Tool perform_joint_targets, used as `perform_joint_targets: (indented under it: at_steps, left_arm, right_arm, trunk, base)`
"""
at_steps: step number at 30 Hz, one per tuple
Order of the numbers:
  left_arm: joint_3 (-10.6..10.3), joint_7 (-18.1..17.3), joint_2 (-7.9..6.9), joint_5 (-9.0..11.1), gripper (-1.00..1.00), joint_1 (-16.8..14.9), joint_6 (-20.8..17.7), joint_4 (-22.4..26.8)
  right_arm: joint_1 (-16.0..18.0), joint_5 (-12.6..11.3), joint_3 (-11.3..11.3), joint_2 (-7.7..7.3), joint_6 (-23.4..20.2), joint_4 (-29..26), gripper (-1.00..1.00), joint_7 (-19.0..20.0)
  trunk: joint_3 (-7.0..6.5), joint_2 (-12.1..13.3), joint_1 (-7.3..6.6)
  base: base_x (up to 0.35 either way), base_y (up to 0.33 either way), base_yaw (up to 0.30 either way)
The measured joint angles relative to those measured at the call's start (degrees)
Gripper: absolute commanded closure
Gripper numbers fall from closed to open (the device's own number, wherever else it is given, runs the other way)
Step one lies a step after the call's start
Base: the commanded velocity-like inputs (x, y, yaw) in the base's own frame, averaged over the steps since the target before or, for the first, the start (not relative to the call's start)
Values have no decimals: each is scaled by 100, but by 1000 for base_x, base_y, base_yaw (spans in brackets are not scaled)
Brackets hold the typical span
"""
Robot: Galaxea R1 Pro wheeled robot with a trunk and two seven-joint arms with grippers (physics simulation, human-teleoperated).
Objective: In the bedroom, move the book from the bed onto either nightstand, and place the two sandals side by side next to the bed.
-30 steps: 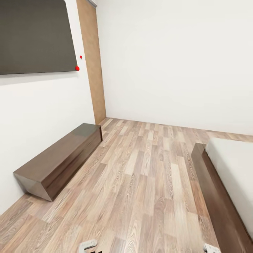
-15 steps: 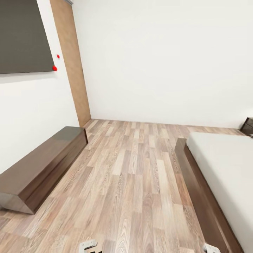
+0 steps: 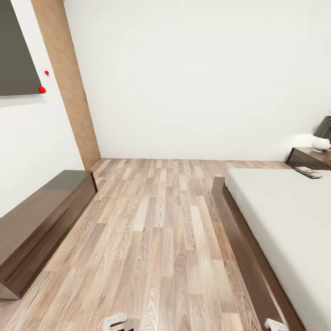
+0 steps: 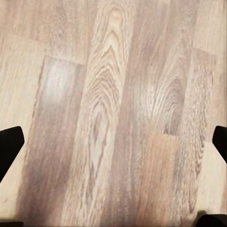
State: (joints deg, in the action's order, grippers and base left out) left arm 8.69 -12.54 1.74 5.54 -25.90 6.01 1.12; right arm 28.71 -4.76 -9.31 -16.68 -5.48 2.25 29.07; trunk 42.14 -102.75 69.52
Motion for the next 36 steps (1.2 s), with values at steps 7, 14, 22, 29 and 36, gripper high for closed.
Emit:
perform_joint_targets:
  at_steps: [7,14,22,29,36]
  left_arm:
    - [0,-1,0,1,-100,1,0,2]
    - [3,-1,1,1,-100,1,0,1]
    - [-1,-1,0,-2,-100,1,0,1]
    - [-1,-1,1,1,-100,1,0,1]
    - [-1,-1,1,0,-100,1,0,1]
  right_arm:
    - [2,0,1,0,-1,1,-100,-1]
    - [2,0,-3,-6,1,1,-100,-1]
    - [3,0,-2,-7,5,1,-100,-1]
    - [2,0,-8,-8,5,1,-100,-1]
    - [3,0,-7,-7,2,1,-100,0]
  trunk:
    - [0,0,0]
    - [0,0,0]
    - [-1,0,0]
    - [-45,0,0]
    - [-101,0,0]
  base:
    - [0,0,-37]
    - [0,0,-1]
    - [0,0,0]
    - [0,0,0]
    - [0,0,0]
